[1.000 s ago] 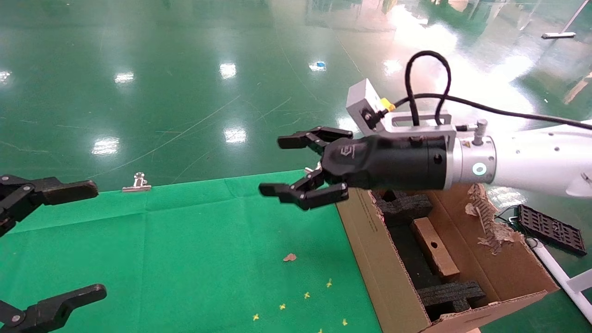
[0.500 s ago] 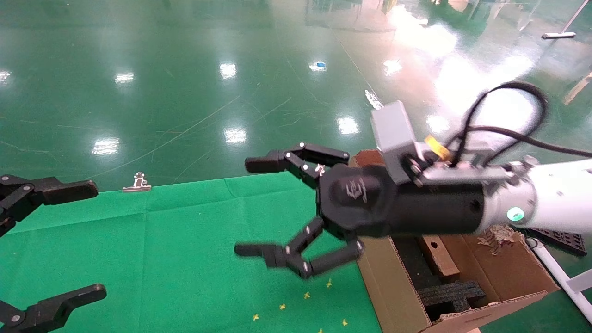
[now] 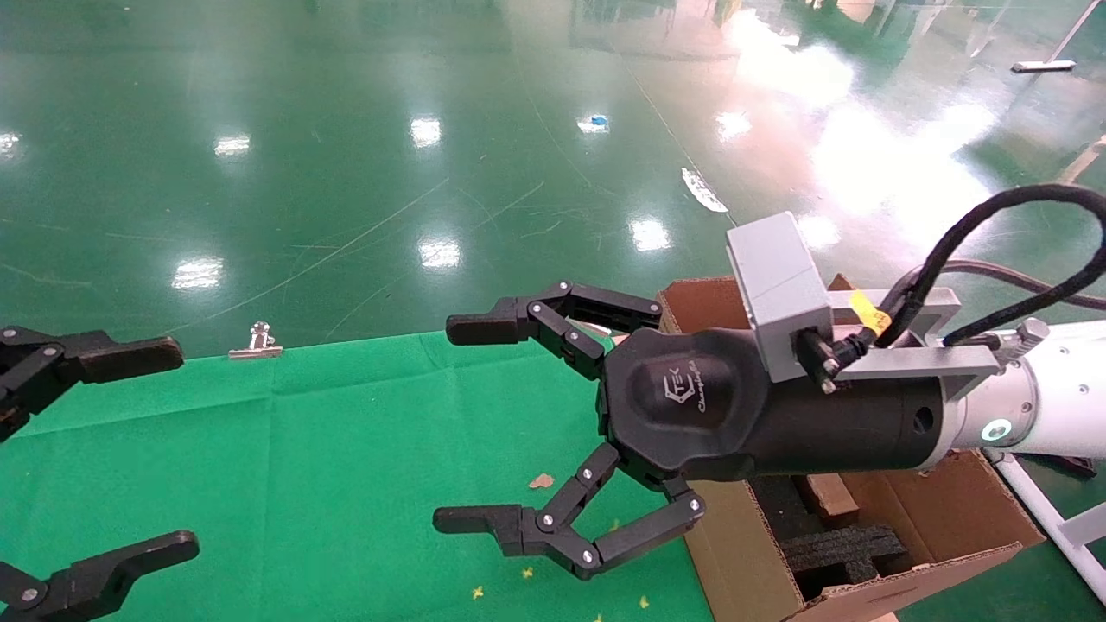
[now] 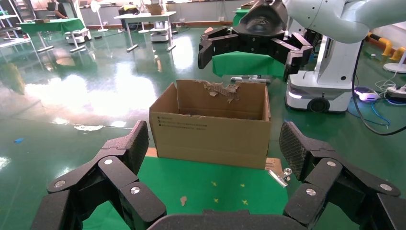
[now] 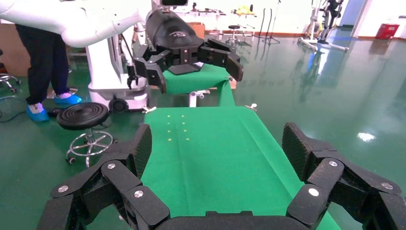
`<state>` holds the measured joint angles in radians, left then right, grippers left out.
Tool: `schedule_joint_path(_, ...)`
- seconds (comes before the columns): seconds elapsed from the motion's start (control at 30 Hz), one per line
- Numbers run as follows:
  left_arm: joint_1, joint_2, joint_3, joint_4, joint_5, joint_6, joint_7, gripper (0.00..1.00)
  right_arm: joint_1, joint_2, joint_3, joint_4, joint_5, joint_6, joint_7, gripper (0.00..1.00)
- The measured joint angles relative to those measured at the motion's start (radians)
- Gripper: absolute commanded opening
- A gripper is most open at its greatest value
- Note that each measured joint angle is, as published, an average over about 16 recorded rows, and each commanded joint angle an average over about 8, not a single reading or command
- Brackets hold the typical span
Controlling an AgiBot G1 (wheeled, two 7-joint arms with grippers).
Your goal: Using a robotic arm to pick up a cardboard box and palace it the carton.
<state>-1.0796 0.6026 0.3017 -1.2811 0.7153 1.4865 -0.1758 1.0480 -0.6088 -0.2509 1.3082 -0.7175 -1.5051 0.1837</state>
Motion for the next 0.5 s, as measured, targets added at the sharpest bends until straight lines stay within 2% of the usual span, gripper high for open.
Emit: schedule_joint_path(0.5,0.000,0.000,0.000,0.000,0.000,0.000,0.000,1.00,0.019,-0.001,-0.021,-0.018,-0.009,0.007,0.003,1.00)
